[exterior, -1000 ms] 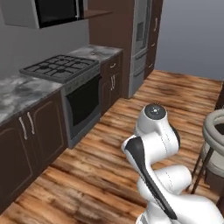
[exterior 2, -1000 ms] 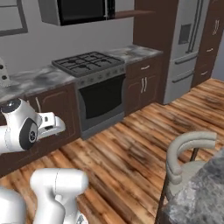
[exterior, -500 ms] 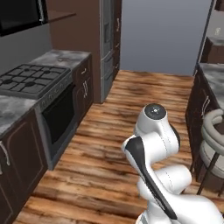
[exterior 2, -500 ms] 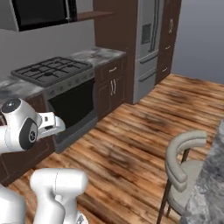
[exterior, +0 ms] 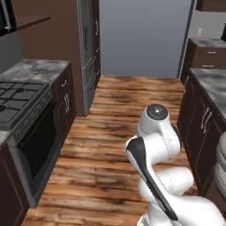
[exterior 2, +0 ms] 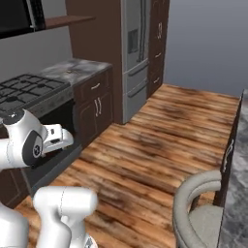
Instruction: Take the fork and place it on the left side of the plate. Then take the spoon and place it on the right side of the plate. Make sure they're directly next to the plate.
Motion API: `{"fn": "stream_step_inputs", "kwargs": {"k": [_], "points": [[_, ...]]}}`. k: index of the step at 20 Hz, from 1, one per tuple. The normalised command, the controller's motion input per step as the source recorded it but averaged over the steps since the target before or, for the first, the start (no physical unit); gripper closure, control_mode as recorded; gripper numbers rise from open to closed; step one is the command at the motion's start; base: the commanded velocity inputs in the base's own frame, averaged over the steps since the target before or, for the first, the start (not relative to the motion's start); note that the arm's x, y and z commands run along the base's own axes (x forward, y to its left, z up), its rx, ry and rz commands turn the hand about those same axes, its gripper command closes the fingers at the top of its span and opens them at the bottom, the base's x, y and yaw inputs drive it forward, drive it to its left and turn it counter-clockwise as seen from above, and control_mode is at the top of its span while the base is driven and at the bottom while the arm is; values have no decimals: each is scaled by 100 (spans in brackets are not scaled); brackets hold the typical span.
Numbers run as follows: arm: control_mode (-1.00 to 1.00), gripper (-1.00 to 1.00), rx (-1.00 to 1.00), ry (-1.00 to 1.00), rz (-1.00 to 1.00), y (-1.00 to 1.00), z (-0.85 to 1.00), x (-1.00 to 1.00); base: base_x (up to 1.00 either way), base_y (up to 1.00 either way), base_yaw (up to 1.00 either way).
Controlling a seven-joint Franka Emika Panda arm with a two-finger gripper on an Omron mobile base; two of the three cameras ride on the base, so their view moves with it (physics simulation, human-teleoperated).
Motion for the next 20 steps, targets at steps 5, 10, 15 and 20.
{"fn": "stream_step_inputs", "kwargs": {"k": [5, 10, 15, 20], "points": [[100, -100, 0, 0, 0, 0, 0, 0, 100, 0, -2], [100, -100, 0, 0, 0, 0, 0, 0, 100, 0, 0], [100, -100, 0, 0, 0, 0, 0, 0, 100, 0, 6], [100, -100, 0, 0, 0, 0, 0, 0, 100, 1, 24]]}}
